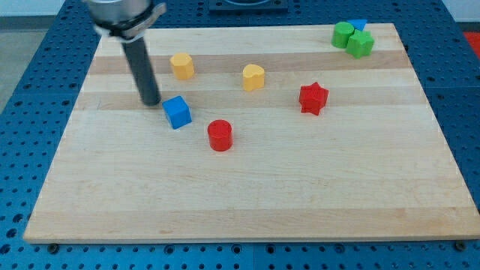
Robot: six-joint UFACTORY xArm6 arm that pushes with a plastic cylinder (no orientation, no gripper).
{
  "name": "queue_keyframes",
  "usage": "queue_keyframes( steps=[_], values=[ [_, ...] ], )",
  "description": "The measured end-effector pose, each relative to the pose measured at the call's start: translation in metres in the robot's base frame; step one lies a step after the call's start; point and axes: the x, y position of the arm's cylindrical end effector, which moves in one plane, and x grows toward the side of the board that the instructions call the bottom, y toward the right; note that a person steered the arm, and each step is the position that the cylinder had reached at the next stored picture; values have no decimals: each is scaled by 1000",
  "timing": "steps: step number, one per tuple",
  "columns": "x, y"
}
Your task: Push the blue cube top to the yellow heart
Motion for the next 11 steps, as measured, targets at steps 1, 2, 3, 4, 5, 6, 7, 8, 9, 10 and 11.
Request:
queue_keyframes(
  steps=[1, 2, 3, 4, 5, 6, 7, 8, 9, 10, 11],
  values=[
    [35, 10],
    [25, 55],
    [-8, 89],
    [-39, 126],
    [-66, 163],
    [-96, 187],
    [-127, 202],
    [-106, 185],
    [-62, 152],
    [-49, 165],
    [-82, 192]
  ],
)
